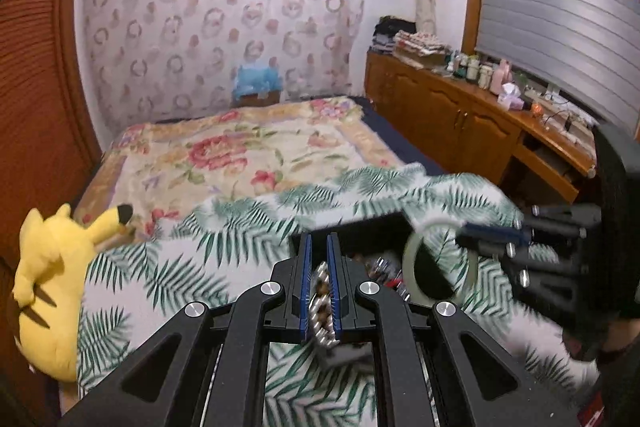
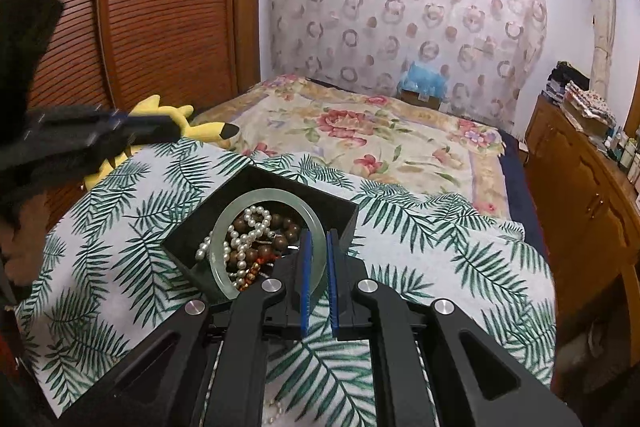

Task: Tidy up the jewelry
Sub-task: 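Drop the pearls into the black box with the left while the right drops the bangle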

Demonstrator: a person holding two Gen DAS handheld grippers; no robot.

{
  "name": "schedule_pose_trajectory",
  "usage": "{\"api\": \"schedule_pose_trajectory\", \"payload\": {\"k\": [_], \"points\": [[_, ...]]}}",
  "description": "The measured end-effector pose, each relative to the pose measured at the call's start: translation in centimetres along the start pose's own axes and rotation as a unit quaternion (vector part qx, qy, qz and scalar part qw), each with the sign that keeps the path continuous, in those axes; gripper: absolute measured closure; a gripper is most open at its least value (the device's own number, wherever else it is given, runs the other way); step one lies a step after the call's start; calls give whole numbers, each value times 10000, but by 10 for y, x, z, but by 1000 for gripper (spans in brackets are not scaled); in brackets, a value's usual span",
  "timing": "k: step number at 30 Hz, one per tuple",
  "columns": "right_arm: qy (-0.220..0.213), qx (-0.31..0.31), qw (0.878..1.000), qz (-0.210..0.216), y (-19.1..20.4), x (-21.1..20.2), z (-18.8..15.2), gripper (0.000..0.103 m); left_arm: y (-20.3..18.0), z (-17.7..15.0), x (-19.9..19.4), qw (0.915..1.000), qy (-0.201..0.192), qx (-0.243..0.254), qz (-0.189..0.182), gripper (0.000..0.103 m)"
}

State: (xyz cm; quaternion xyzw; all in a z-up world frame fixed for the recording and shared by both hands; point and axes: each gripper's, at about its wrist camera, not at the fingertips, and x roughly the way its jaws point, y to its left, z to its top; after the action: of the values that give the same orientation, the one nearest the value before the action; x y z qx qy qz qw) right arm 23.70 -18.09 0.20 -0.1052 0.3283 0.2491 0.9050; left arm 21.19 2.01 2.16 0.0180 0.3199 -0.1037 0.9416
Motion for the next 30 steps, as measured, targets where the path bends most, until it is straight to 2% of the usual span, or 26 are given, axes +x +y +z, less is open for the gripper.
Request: {"api": "schedule_pose_trajectory", "payload": {"k": [9,11,15,16,17,19,24,30], "points": [[178,-91,9997,-100,16,37,8,94,2,-38,4,9998,209,7,42,93],[218,-133,9996,-126,19,44,9,94,2,-43,4,9997,241,9,22,84],[263,-131,9995,-120,20,54,10,92,1,-53,2,9995,301,2,29,83],[243,-156,9994,-164,20,54,10,92,1,-55,1,9995,315,-2,24,81],[231,-174,9994,-200,20,54,10,90,0,-58,0,9995,329,1,4,75],[203,-162,9995,-182,18,50,9,89,-2,-64,-3,9994,344,19,-23,69],[11,-162,9997,-190,12,28,3,85,-7,-77,-8,9990,436,15,-131,64],[-103,-234,9997,7,9,-18,-22,80,-15,-93,-14,9981,567,70,-223,45]]}}
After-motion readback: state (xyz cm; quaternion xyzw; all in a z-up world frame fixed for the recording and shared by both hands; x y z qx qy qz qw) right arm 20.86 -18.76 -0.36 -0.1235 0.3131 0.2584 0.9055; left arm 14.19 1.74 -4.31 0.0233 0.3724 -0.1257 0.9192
